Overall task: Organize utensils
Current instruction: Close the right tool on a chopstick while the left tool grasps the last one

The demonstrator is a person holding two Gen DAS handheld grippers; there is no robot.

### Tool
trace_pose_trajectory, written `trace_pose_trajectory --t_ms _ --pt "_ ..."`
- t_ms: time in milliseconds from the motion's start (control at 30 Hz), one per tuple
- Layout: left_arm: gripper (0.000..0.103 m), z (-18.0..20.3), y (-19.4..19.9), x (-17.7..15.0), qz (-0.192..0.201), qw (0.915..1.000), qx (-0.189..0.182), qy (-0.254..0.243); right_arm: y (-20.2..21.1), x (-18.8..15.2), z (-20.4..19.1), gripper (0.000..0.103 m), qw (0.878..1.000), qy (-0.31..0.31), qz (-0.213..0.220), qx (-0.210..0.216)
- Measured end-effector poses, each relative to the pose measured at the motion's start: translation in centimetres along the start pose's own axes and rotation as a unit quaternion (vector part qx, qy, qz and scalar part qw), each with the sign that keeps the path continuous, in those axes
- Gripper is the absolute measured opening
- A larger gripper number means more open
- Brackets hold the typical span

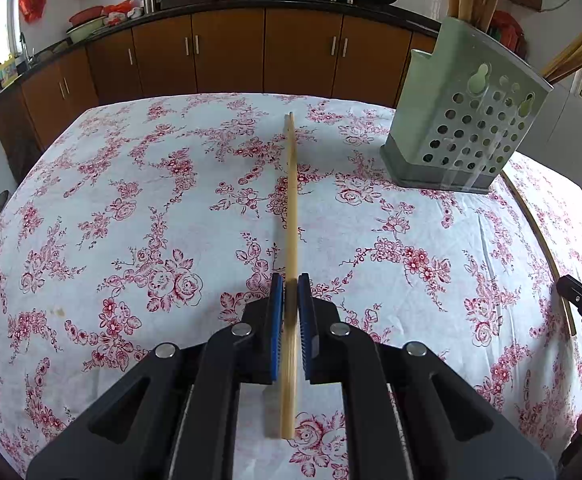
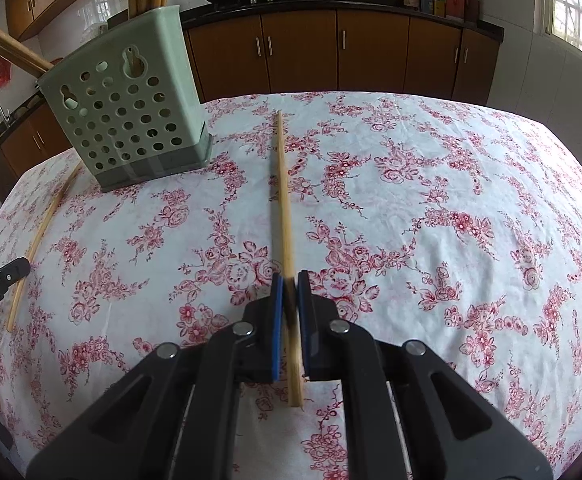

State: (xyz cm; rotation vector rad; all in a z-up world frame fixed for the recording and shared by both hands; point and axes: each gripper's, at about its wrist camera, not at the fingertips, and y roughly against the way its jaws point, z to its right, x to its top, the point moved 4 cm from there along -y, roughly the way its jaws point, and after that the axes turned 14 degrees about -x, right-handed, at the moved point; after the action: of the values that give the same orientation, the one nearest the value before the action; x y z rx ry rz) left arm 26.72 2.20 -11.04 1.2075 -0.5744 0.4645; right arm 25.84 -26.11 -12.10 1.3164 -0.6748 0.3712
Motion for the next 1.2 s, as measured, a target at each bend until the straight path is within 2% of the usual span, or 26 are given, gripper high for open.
trace_pose_trajectory --t_ms 500,1100,1200 --pt "0.009 0.2 -0.1 0.0 0.001 1.0 -0.001 0.002 0.0 0.0 0.0 0.01 1.0 0.0 0.0 0.001" --pt "0.007 1.0 1.5 -2.2 -0.008 0.9998 0.005 -0.017 1.0 -0.9 0.7 0.007 1.0 -0.01 -0.002 0.012" --pt "0.007 0.9 2.5 -2.4 -0.003 0.9999 0.0 -0.015 2.1 -0.8 1.3 0.007 1.0 -0.02 0.01 0.015"
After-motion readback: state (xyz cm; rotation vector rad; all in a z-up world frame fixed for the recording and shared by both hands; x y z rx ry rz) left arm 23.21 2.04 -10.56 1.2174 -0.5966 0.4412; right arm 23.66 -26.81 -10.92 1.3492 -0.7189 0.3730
